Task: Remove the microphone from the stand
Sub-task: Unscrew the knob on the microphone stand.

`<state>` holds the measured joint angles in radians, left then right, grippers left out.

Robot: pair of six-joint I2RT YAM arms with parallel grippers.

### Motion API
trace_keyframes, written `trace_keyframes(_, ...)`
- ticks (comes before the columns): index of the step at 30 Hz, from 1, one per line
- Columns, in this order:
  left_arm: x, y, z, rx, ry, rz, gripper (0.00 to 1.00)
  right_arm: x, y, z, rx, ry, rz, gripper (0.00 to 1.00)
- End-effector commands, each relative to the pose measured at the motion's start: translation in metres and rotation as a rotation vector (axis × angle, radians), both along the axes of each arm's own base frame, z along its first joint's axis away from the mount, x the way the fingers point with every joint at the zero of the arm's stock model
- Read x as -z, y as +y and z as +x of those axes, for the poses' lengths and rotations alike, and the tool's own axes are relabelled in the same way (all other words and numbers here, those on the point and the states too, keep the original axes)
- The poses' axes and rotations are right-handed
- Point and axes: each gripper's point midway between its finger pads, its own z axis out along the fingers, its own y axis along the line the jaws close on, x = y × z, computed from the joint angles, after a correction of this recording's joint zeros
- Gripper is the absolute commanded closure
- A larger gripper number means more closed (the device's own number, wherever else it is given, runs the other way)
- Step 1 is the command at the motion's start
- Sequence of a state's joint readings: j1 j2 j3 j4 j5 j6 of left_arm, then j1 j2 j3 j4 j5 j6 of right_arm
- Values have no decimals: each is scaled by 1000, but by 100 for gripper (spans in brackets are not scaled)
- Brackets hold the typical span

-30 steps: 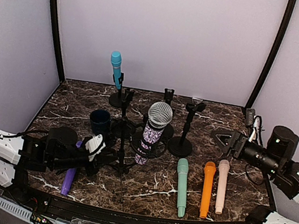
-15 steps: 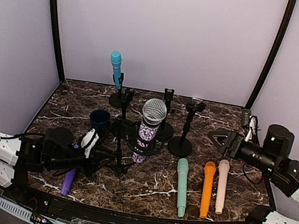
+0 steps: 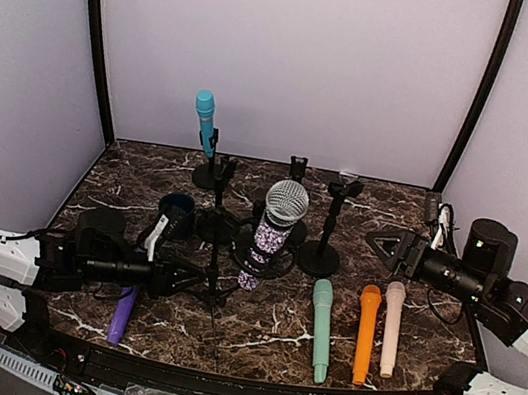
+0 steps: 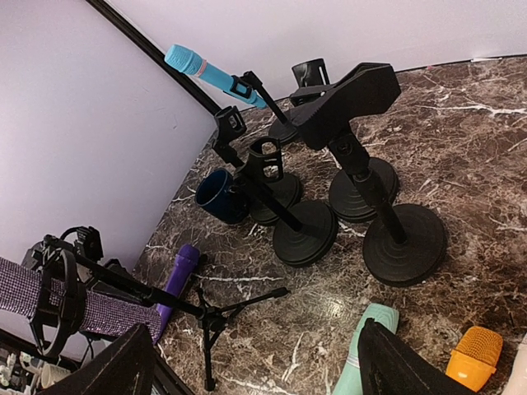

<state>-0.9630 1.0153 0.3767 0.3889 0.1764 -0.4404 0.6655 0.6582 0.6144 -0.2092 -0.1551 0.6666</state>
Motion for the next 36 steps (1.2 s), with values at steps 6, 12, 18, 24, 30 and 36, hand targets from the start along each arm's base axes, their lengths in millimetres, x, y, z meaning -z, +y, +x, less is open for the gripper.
trace_keyframes(6,24,-11,-25,81,317,-62,98,-9,0,1,10,-30,22,14)
trace_keyframes(12,32,-8,-25,57,377,-67,98,-8,0,1,10,-27,20,14)
trace_keyframes(18,42,-1,-24,22,434,-76,98,-8,0,1,13,-24,21,14)
trace_keyframes(24,48,10,-20,-17,491,-95,98,-10,0,2,13,-25,27,14)
trace_keyframes(30,46,14,-20,-11,535,-134,95,-9,-1,1,16,-21,28,14)
trace_keyframes(36,43,13,-21,3,575,-167,92,-8,-2,0,22,-14,27,14)
